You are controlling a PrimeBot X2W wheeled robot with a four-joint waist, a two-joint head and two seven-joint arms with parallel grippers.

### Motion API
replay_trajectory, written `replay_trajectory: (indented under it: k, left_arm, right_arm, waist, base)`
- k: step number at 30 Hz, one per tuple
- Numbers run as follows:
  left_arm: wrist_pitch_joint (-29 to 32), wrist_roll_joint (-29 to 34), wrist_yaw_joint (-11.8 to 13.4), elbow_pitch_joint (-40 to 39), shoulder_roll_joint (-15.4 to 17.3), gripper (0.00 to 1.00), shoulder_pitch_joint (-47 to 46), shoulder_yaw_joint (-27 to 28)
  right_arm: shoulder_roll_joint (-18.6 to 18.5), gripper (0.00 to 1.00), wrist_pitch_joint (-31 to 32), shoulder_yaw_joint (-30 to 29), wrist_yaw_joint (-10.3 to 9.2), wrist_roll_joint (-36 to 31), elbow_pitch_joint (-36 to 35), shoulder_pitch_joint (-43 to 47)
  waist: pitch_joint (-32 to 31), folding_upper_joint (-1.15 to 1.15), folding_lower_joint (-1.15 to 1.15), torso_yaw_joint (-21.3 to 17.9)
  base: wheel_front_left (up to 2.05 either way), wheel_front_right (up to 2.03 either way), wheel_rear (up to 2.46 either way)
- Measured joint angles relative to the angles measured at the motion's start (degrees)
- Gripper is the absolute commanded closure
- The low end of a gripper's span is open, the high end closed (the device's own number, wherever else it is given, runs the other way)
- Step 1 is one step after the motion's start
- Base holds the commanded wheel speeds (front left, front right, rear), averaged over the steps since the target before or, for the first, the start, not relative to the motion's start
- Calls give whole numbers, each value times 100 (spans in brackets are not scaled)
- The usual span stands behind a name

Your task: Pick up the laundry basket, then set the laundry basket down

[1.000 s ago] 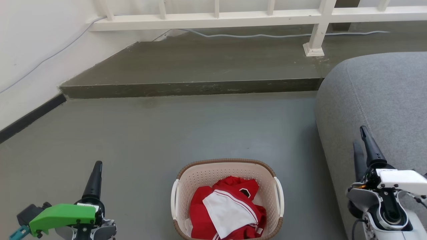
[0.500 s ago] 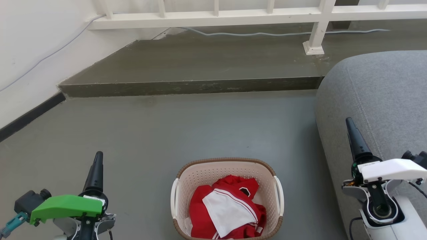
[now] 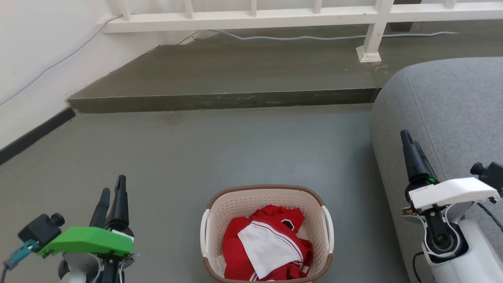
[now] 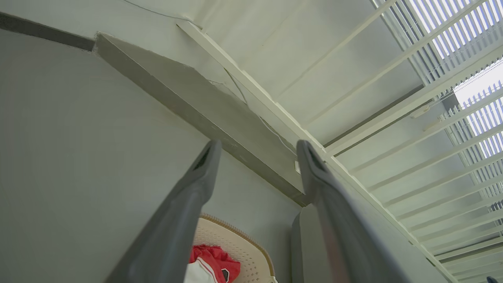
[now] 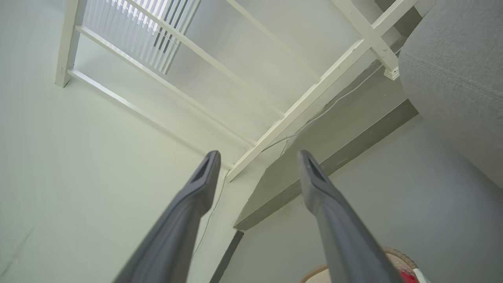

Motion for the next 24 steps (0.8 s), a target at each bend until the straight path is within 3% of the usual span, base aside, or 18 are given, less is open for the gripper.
replay_trajectory:
  k: [12, 24]
  left_arm:
    - [-238, 1585, 76, -174, 83, 0, -154, -162]
    - [-468, 2619, 127, -243, 51, 0, -179, -223]
  right_arm:
    - [-67, 0, -245, 402, -169, -1277, 116, -74]
    - [-146, 0, -452, 644, -403, -2349, 233, -239]
  waist:
    - [36, 0, 0, -18]
    - [68, 0, 0, -16]
  base:
    - [0, 0, 0]
    - [0, 0, 0]
